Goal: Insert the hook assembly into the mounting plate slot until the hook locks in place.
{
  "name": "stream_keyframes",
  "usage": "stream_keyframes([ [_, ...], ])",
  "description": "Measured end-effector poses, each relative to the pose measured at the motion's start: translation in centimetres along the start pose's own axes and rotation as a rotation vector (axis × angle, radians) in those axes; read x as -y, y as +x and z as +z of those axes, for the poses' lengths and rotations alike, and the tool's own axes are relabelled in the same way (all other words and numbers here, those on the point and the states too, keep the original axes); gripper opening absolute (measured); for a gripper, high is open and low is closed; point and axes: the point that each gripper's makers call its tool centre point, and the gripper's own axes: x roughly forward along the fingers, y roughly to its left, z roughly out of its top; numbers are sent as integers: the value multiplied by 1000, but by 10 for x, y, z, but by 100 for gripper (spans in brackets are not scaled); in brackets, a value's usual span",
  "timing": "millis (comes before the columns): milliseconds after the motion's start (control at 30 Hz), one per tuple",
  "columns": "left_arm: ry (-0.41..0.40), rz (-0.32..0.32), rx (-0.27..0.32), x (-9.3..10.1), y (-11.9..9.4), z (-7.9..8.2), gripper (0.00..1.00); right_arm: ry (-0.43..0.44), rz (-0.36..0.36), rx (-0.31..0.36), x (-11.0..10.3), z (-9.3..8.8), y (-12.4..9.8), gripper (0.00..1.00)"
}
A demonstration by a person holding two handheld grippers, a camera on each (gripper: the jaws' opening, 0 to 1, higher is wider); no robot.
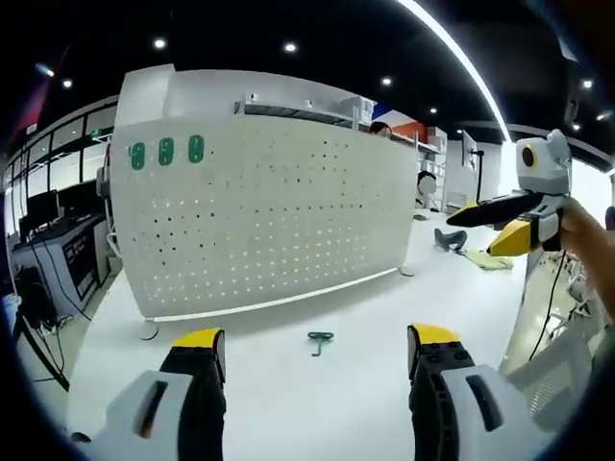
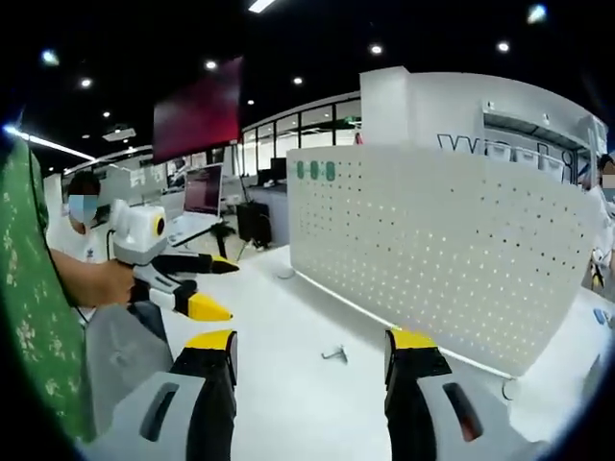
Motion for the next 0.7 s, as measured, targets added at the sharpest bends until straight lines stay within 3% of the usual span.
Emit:
stream_keyframes([
  [467,-18,-22,-61,6,8,-24,79,43,-4,-86,10,-39,18,61],
  [700,-27,-29,-73,8,8,-30,79,20,-9,-145,15,-55,31,61],
])
